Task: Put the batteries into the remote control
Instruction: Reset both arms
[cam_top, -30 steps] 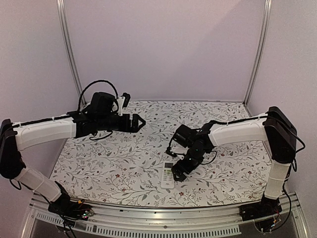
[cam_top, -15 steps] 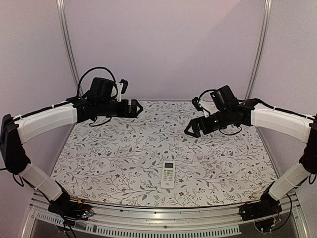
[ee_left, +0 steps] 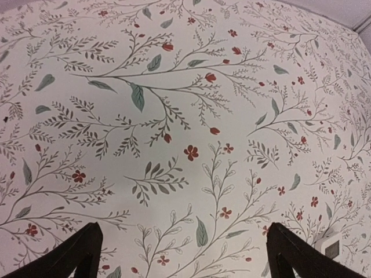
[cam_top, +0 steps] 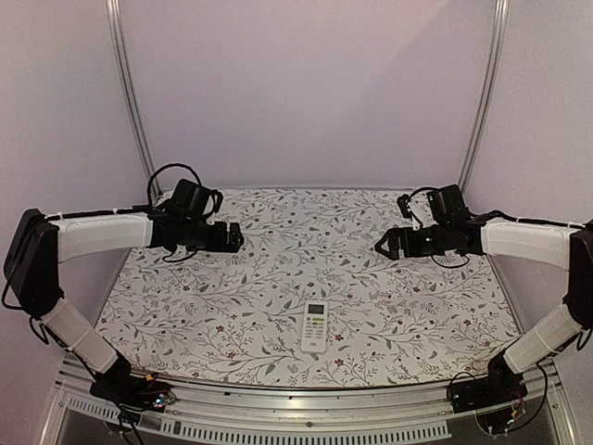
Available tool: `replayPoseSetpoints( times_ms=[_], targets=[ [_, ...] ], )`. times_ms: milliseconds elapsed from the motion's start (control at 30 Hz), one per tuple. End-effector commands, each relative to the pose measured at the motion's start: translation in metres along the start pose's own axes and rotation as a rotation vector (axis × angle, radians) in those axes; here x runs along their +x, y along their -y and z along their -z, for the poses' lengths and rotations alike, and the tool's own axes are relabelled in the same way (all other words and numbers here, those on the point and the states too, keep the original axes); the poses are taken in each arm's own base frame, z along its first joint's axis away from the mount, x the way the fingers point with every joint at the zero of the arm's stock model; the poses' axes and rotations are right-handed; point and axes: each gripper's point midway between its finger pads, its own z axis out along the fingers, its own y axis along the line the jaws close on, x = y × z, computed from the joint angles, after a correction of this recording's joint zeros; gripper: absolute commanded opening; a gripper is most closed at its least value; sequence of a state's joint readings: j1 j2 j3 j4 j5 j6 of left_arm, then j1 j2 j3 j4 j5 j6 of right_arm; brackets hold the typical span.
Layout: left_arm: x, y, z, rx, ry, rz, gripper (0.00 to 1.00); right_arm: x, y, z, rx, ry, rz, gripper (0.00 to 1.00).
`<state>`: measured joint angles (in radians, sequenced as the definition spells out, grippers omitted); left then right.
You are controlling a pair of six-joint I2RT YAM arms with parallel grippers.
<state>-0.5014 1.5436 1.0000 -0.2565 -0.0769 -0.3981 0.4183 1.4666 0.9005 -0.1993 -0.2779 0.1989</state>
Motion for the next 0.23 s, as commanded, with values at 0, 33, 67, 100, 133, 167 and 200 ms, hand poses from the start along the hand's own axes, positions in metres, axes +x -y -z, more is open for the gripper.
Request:
replayPoseSetpoints(
  times_ms=[0,33,67,100,133,167,200],
  targets=[
    [0.0156,-0.0075,-0.0140,-0.016,-0.028,0.029,1.00,-0.0042,-0.0061,-0.0121,-0.064,0.048,-0.026,0.99],
    [0.0163,-0.0057,-0.0149,-0.006,-0.027,0.028,1.00,-0.0035,-0.0070,-0.0134,-0.073,0.047,-0.028,0.99],
    [0.0166,-0.0044,-0.0151,0.002,-0.025,0.024,1.00,-0.0026,-0.0067,-0.0145,-0.074,0.045,-0.031,0.99],
    [0.0156,-0.0029,-0.0139,0.010,-0.019,0.021,0.99,-0.0034,-0.0064,-0.0143,-0.071,0.048,-0.032,0.99],
    [0.0133,-0.0015,-0.0125,0.019,-0.009,0.015,0.99,-0.0039,-0.0055,-0.0139,-0.065,0.050,-0.032,0.99],
    [0.0103,-0.0002,-0.0103,0.026,0.004,0.011,0.99,-0.0047,-0.0049,-0.0132,-0.060,0.053,-0.032,0.99],
    [0.0073,0.0007,-0.0077,0.031,0.016,0.009,1.00,-0.0060,-0.0053,-0.0116,-0.060,0.059,-0.029,0.99]
  ],
)
